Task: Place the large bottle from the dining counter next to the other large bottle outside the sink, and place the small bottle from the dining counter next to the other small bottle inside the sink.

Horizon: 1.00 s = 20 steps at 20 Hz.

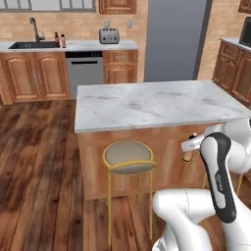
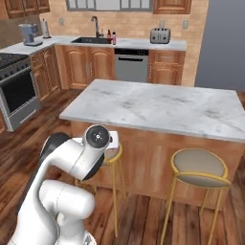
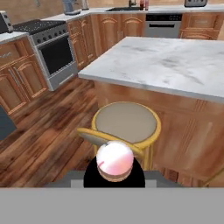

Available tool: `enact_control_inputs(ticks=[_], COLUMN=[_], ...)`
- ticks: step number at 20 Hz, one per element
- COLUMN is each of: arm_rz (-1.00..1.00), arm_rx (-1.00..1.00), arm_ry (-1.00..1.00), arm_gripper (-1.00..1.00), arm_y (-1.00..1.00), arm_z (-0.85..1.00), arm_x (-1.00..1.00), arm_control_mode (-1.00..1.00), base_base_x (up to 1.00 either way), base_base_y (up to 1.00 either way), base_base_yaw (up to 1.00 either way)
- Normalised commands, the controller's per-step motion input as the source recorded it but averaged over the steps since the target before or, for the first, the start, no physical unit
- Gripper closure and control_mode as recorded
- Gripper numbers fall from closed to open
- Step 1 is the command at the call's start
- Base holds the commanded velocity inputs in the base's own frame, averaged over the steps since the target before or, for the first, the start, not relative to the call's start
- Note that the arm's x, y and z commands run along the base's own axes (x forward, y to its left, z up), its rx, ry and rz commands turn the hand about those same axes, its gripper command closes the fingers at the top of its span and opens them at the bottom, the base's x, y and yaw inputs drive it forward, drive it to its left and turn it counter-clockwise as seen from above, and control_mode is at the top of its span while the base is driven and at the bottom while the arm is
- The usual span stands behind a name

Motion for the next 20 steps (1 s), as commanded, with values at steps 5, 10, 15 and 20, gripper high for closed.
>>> enact_control_inputs(ticks=[5,10,15,20], arm_rz=[0.00,0.00,0.00,0.00], arm_rx=[0.00,0.00,0.00,0.00], arm_ry=[0.00,0.00,0.00,0.00], arm_gripper=[1.00,1.00,1.00,1.00], arm_y=[0.00,0.00,0.00,0.00], arm_z=[0.00,0.00,0.00,0.00], arm_x=[0.00,0.00,0.00,0.00], arm_control_mode=[1.00,1.00,1.00,1.00], base_base_x=[0.21,0.30,0.34,0.54], base_base_y=[1.00,1.00,1.00,0.86], base_base_yaw=[0.10,0.09,0.09,0.05])
